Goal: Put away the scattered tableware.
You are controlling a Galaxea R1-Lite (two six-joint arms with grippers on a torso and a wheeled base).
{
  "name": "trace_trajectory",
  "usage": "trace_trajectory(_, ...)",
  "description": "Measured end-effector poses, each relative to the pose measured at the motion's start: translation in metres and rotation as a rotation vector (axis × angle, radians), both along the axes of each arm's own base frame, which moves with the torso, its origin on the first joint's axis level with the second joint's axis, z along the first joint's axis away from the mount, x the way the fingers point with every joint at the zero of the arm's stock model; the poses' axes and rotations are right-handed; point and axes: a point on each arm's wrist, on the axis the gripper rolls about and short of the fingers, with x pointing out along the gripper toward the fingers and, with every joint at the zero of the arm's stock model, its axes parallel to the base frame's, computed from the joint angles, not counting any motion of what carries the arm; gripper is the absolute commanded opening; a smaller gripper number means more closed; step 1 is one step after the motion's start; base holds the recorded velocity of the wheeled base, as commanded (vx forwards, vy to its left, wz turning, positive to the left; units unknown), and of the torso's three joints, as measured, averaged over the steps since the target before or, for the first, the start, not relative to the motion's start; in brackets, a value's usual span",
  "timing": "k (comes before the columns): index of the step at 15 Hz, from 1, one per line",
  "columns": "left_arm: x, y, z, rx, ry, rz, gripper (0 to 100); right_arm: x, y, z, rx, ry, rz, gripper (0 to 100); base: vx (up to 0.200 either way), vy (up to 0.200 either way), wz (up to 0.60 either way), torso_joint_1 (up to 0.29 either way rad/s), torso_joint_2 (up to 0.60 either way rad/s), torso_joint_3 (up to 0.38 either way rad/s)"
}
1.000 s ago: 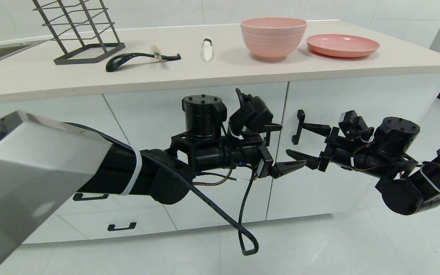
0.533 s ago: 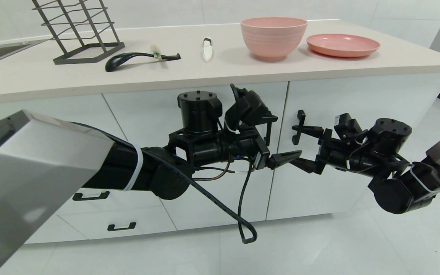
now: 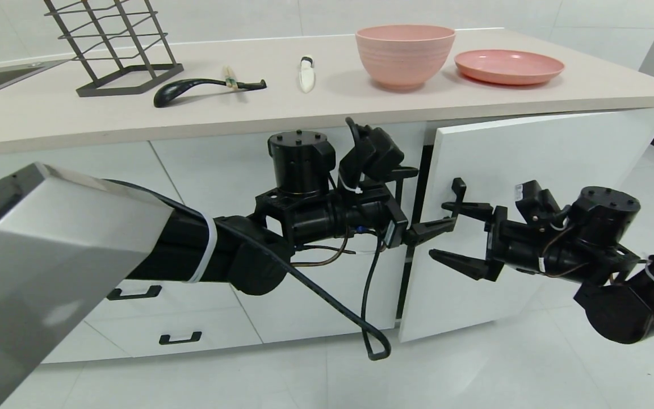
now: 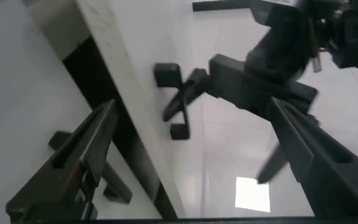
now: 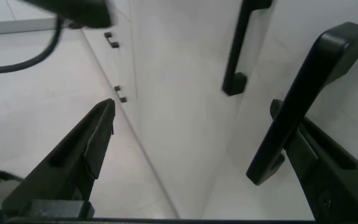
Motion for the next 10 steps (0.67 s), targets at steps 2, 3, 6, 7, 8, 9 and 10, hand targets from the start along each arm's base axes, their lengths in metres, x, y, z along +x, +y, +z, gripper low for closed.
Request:
trace_trajectory(2,-0.007,-0.013,0.003,-0.014,-0.004,-0.017,100,-0.029,-0.010,-0.001,-0.020,0.033,-0.004,100,0.000,0.000,0.00,0.000,0.00,0.000)
trace_trajectory(3,-0.010,-0.019,0.003,-0.018,-0.002,-0.024,100,-0.042,-0.016,-0.001,-0.027,0.046,-0.008,100,0.000,0.000,0.00,0.000,0.00,0.000)
trace_trajectory(6,-0.027,-0.042,0.003,-0.065,0.008,-0.071,100,-0.069,-0.031,0.001,-0.037,0.066,-0.036,100,0.000,0.000,0.00,0.000,0.00,0.000)
trace_trajectory(7,-0.035,-0.051,0.002,-0.077,0.004,-0.101,100,-0.073,-0.035,0.001,-0.040,0.069,-0.050,100,0.000,0.000,0.00,0.000,0.00,0.000)
trace_trajectory(8,-0.043,-0.061,-0.001,-0.085,-0.001,-0.135,100,-0.076,-0.041,0.000,-0.041,0.074,-0.076,100,0.000,0.000,0.00,0.000,0.00,0.000)
trace_trajectory(9,-0.050,-0.069,-0.003,-0.089,-0.003,-0.157,100,-0.077,-0.046,-0.002,-0.043,0.082,-0.100,100,0.000,0.000,0.00,0.000,0.00,0.000)
trace_trajectory(10,-0.058,-0.076,-0.005,-0.095,-0.004,-0.176,100,-0.078,-0.054,-0.003,-0.043,0.090,-0.129,100,0.000,0.000,0.00,0.000,0.00,0.000)
